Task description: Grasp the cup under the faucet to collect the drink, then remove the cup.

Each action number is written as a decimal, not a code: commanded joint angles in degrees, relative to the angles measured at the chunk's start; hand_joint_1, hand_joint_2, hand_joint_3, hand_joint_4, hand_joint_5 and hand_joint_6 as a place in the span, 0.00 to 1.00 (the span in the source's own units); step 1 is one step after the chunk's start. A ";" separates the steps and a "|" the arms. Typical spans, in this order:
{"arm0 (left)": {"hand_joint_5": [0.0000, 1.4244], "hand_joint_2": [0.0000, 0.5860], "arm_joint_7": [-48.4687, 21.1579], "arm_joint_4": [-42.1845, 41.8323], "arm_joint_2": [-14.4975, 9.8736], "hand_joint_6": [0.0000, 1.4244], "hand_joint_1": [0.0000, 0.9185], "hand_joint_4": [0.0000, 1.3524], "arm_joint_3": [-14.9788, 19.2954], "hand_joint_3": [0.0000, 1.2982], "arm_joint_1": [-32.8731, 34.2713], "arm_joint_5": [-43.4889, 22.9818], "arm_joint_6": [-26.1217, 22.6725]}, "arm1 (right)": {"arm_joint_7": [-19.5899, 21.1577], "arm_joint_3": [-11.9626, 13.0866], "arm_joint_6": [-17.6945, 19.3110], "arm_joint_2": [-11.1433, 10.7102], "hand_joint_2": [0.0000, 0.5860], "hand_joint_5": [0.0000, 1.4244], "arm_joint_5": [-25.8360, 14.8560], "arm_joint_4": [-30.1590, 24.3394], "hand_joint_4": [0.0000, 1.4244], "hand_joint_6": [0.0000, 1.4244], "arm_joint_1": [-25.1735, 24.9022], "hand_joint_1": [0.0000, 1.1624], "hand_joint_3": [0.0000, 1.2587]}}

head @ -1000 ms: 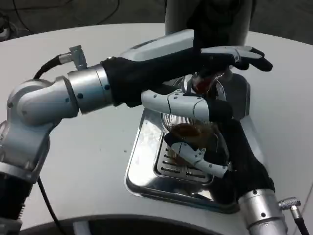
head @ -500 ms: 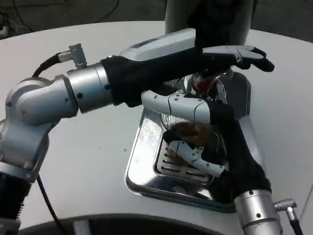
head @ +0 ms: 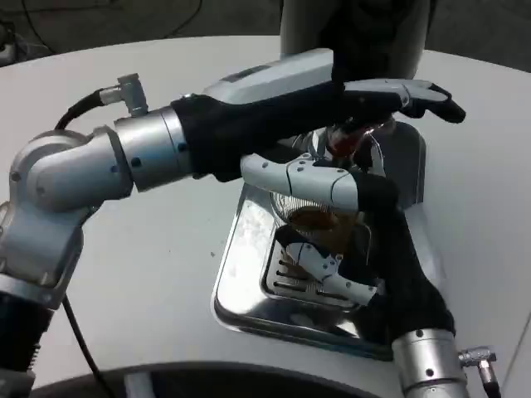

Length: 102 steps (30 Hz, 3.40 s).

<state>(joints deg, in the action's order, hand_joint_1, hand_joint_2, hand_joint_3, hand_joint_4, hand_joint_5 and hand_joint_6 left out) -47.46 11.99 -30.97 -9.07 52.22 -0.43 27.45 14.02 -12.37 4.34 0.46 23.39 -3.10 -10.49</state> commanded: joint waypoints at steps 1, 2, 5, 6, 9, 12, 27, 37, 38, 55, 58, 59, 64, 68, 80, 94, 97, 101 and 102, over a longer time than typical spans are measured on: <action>0.09 0.21 -0.75 -0.18 -0.67 0.10 0.00 0.06 -0.81 0.14 -0.83 1.40 -0.17 | 1.64 -0.48 0.95 1.13 0.36 0.12 0.69 1.34 0.02 0.00 0.44 0.66 0.00; 0.10 0.21 -0.73 -0.20 -0.69 0.10 0.00 0.06 -0.78 0.14 -0.90 1.40 -0.19 | 1.82 -0.52 0.91 1.27 0.36 0.12 0.70 1.62 0.02 0.00 0.38 0.66 0.00; 0.10 0.21 -0.76 -0.23 -0.82 0.10 0.00 0.06 -0.75 0.14 -1.11 1.39 -0.22 | 2.22 -0.64 0.87 1.72 0.36 0.13 0.74 2.26 0.02 0.00 0.30 0.66 0.00; 0.10 0.21 -0.79 -0.23 -0.86 0.10 0.00 0.06 -0.75 0.15 -1.16 1.38 -0.25 | 2.31 -0.69 0.86 1.86 0.36 0.13 0.75 2.45 0.02 0.00 0.27 0.66 0.00; 0.10 0.21 -0.77 -0.18 -0.99 0.10 0.00 0.06 -0.70 0.15 -1.25 1.38 -0.19 | 2.80 -0.84 0.92 2.22 0.36 0.13 0.80 3.21 0.04 0.00 0.07 0.65 0.00; 0.10 0.23 -0.79 0.03 -1.12 0.10 0.00 0.06 -0.67 0.15 -1.21 1.37 -0.11 | 3.25 -0.94 1.22 2.47 0.36 0.14 0.83 4.03 0.05 0.00 -0.21 0.66 0.00; 0.10 0.23 -0.55 0.37 -1.92 0.10 0.00 0.07 -0.47 0.15 -1.86 1.54 -0.13 | 7.74 -1.66 6.24 4.71 0.37 0.23 0.80 9.45 0.18 0.07 -1.42 0.66 0.16; 0.10 0.22 -0.28 0.36 -2.14 0.10 0.00 0.08 -0.17 0.15 -2.48 1.27 0.16 | 12.13 -1.68 8.73 5.62 0.37 0.33 0.57 11.67 0.29 0.16 -1.75 0.69 0.28; 0.10 0.21 -0.25 0.36 -2.16 0.10 0.00 0.08 -0.09 0.15 -2.51 1.19 0.18 | 12.55 -1.73 8.93 5.72 0.37 0.34 0.58 11.91 0.30 0.17 -1.74 0.69 0.29; 0.12 0.19 2.21 -0.89 -1.11 0.12 0.00 0.08 4.29 0.14 -4.09 -2.97 0.88 | 16.69 -2.05 10.88 5.82 0.37 0.52 0.62 11.13 0.48 0.38 0.26 0.71 0.46; 0.13 0.19 2.62 -1.69 -0.70 0.12 0.00 0.09 5.38 0.14 -4.18 -3.75 0.85 | 17.09 -2.10 11.17 5.87 0.36 0.54 0.60 10.82 0.50 0.40 0.59 0.71 0.48; 0.13 0.19 2.77 -1.96 -0.57 0.12 0.00 0.09 5.70 0.14 -4.27 -4.07 0.85 | 17.20 -2.11 11.24 5.88 0.36 0.55 0.63 10.69 0.50 0.41 0.67 0.71 0.48; 0.15 0.19 3.31 -3.50 0.11 0.14 0.00 0.11 7.42 0.15 -5.02 -6.19 0.73 | 17.22 -2.08 11.10 5.71 0.35 0.59 0.76 9.32 0.53 0.46 1.46 0.72 0.50; 0.16 0.19 3.65 -5.22 0.29 0.15 0.00 0.13 8.62 0.16 -5.42 -8.17 0.14 | 17.05 -2.01 10.69 5.59 0.34 0.61 0.95 7.73 0.54 0.49 2.26 0.72 0.51; 0.18 0.19 4.36 -13.05 -1.53 0.17 0.00 0.15 14.36 0.18 -11.26 -12.40 -4.24 | 16.31 -1.93 10.02 4.99 0.32 0.68 1.37 3.31 0.60 0.60 5.30 0.73 0.57; 0.19 0.19 6.03 -17.47 -3.25 0.18 0.00 0.17 20.38 0.19 -18.71 -15.07 -7.59 | 15.37 -0.32 10.32 4.23 0.32 0.76 1.37 0.56 0.64 0.68 6.72 0.74 0.61; 0.20 0.19 6.45 -18.48 -3.39 0.19 0.00 0.18 21.32 0.19 -20.14 -15.79 -8.23 | 15.39 0.19 10.48 4.25 0.30 0.78 1.25 0.28 0.65 0.70 7.21 0.75 0.61; 0.20 0.19 7.27 -20.14 -3.58 0.20 0.00 0.18 23.42 0.19 -22.77 -16.54 -9.10 | 15.41 0.35 11.21 4.11 0.29 0.80 1.39 -1.23 0.67 0.73 9.08 0.75 0.63; 0.20 0.19 7.39 -20.41 -3.69 0.20 0.00 0.18 23.84 0.19 -23.35 -16.57 -9.22 | 15.37 0.35 11.31 4.08 0.29 0.80 1.44 -1.56 0.67 0.74 9.43 0.75 0.63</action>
<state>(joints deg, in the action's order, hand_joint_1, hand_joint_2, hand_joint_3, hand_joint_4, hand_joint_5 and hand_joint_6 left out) -40.89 -6.86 -33.51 13.26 31.00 -15.73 18.85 29.03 -11.93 13.98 3.35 24.71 -2.42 -2.96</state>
